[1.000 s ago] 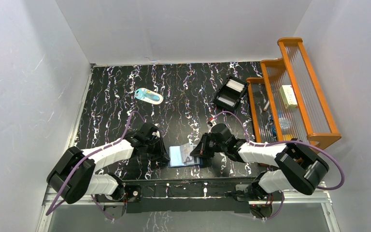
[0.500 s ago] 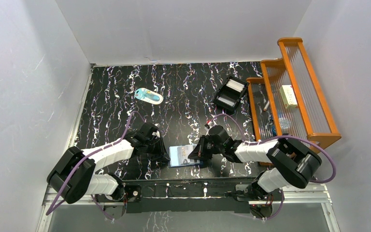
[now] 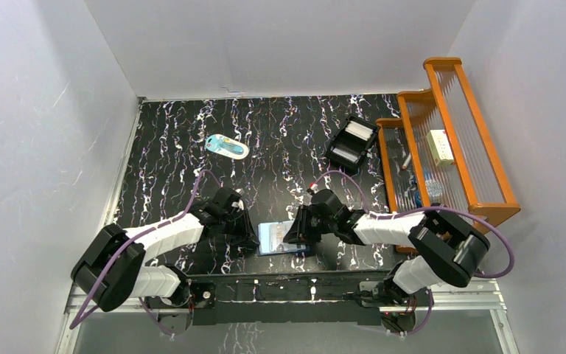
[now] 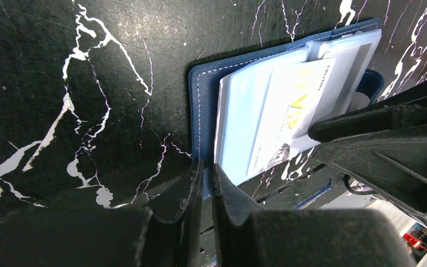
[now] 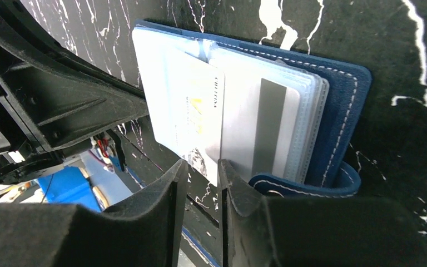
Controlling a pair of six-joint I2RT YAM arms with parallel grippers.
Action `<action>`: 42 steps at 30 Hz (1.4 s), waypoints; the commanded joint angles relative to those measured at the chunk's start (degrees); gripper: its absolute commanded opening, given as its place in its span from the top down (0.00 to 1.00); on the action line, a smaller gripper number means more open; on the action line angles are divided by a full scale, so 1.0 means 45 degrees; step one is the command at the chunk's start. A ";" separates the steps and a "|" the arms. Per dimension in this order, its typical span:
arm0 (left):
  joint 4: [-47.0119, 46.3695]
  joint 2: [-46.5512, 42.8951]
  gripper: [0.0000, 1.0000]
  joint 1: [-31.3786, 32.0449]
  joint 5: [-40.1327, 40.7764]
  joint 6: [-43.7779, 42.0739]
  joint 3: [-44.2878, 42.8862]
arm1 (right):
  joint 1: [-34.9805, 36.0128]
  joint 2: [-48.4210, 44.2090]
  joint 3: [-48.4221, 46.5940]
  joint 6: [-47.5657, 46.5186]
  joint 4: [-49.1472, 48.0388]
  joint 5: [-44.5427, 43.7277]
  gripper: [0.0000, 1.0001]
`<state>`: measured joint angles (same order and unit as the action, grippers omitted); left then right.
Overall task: Put the credit cards into the card holder
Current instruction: Insert the credit card into the card holder.
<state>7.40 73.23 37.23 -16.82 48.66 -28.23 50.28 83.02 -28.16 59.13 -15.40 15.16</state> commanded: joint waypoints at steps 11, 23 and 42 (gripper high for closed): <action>0.0329 -0.0437 0.89 -0.0051 -0.0071 -0.0013 0.0218 | 0.0064 0.0090 -0.1156 -0.1119 0.1613 -0.0728 0.62; 0.0311 -0.0409 0.89 -0.0042 -0.0091 0.0021 0.0187 | 0.0519 0.1345 -0.1941 -0.1110 0.0852 -0.0230 0.67; 0.0309 -0.0514 0.89 -0.0051 -0.0101 0.0026 0.0243 | 0.0812 0.2130 -0.3161 -0.2843 0.1078 0.0015 0.63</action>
<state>7.51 72.25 37.23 -16.78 48.84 -27.59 53.65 91.77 -39.42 49.82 -9.43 14.50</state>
